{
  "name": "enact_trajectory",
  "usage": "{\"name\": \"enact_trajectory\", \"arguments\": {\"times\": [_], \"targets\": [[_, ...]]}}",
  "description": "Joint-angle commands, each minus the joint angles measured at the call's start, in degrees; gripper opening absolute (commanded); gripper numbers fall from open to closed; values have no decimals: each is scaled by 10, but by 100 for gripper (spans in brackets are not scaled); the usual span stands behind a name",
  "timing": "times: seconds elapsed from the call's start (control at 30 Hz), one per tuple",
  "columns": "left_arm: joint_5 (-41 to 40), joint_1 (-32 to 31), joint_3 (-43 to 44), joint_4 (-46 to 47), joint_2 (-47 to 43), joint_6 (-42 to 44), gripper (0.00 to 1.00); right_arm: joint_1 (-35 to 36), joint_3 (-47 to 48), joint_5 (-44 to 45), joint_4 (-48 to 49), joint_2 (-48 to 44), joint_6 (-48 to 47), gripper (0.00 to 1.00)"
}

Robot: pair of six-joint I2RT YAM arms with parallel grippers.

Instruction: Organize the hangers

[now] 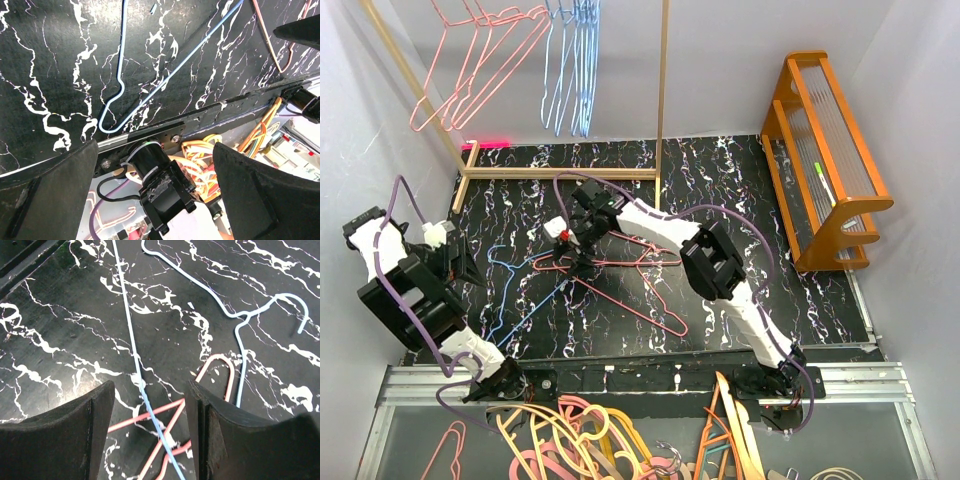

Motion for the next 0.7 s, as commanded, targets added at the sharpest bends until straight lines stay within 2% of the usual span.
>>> {"name": "enact_trajectory", "arguments": {"times": [0.0, 0.27, 0.67], "targets": [[18, 2, -8, -13, -3, 3, 97, 15, 48, -13, -3, 28, -3, 60], [29, 2, -14, -13, 2, -4, 97, 28, 27, -20, -18, 36, 3, 59], [24, 2, -9, -13, 24, -7, 97, 42, 42, -3, 15, 76, 23, 55]]}}
